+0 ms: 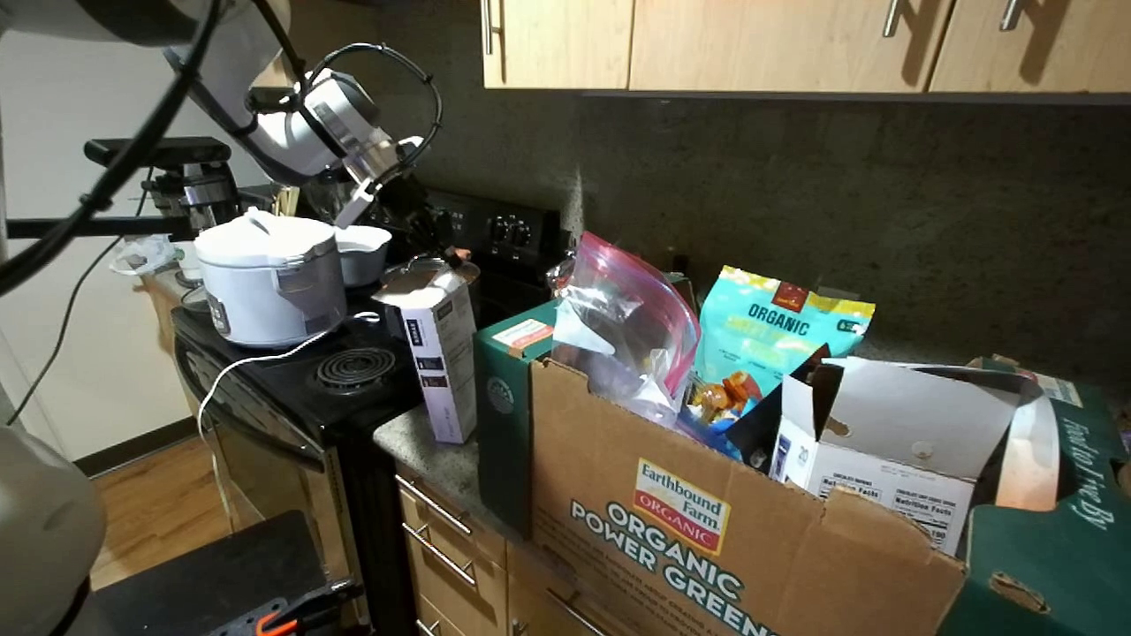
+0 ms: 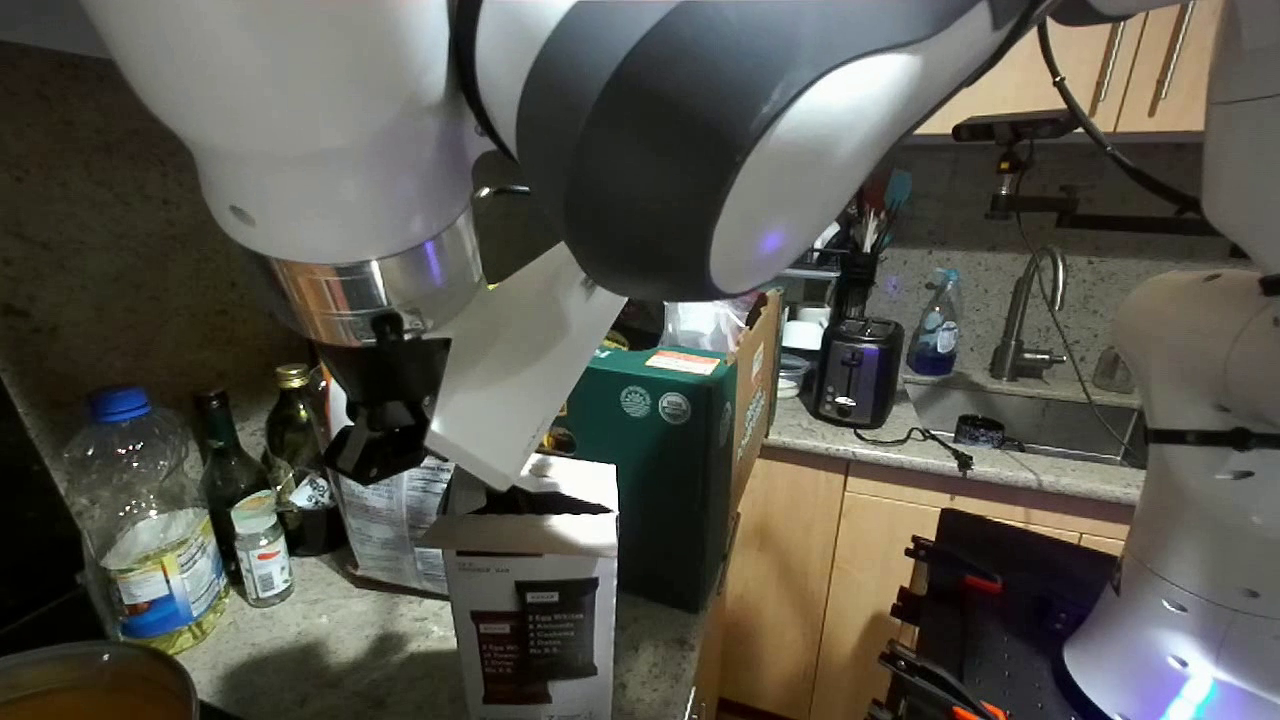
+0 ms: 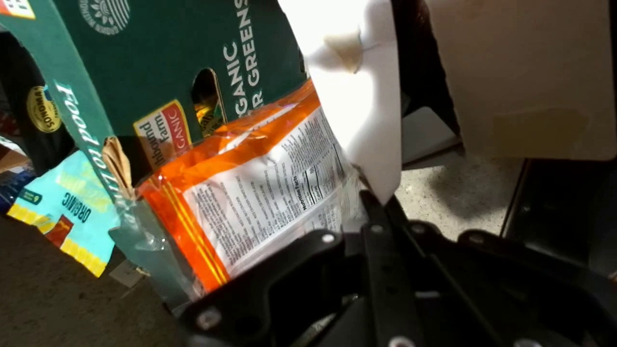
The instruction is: Pick up the white box, put it on the table and open it
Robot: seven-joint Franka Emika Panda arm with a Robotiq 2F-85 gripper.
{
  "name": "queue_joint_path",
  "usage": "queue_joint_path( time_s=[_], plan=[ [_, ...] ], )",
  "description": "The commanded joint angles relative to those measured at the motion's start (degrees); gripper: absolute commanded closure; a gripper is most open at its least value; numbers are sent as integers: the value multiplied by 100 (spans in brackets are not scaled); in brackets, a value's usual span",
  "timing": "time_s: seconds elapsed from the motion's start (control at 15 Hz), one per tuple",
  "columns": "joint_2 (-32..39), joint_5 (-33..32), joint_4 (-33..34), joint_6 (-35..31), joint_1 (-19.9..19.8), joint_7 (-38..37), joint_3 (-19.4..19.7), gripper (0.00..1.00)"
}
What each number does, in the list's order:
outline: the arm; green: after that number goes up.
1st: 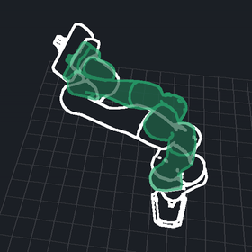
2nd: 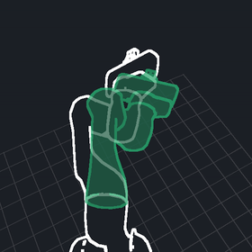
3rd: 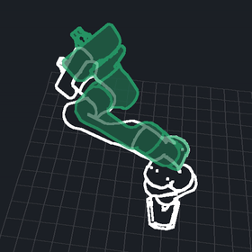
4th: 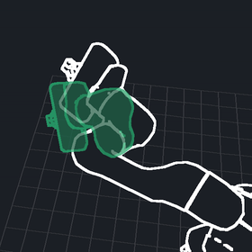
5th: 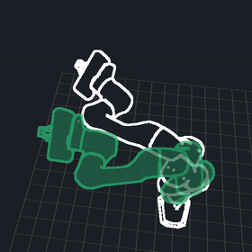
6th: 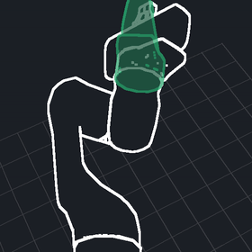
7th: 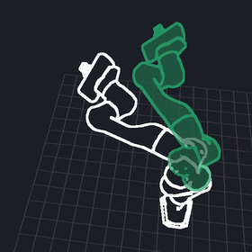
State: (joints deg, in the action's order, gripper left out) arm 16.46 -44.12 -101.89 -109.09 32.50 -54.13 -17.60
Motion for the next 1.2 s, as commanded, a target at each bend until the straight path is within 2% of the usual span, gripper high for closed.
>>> queue_joint_path(
  time_s=[0.0, 0.27, 0.6, 0.8, 1.13],
  plan=[
    [-429, 551, -284, -444, -369, 551, -37, 99],
    [-652, 1731, -485, -1325, -1011, 1807, 96, 99],
    [-659, 3346, -537, -1766, -1635, 3472, 351, 99],
    [-736, 4083, -574, -1806, -1835, 4184, 396, 99],
    [-877, 4889, -648, -1773, -1933, 5035, 363, 99]
  ],
)
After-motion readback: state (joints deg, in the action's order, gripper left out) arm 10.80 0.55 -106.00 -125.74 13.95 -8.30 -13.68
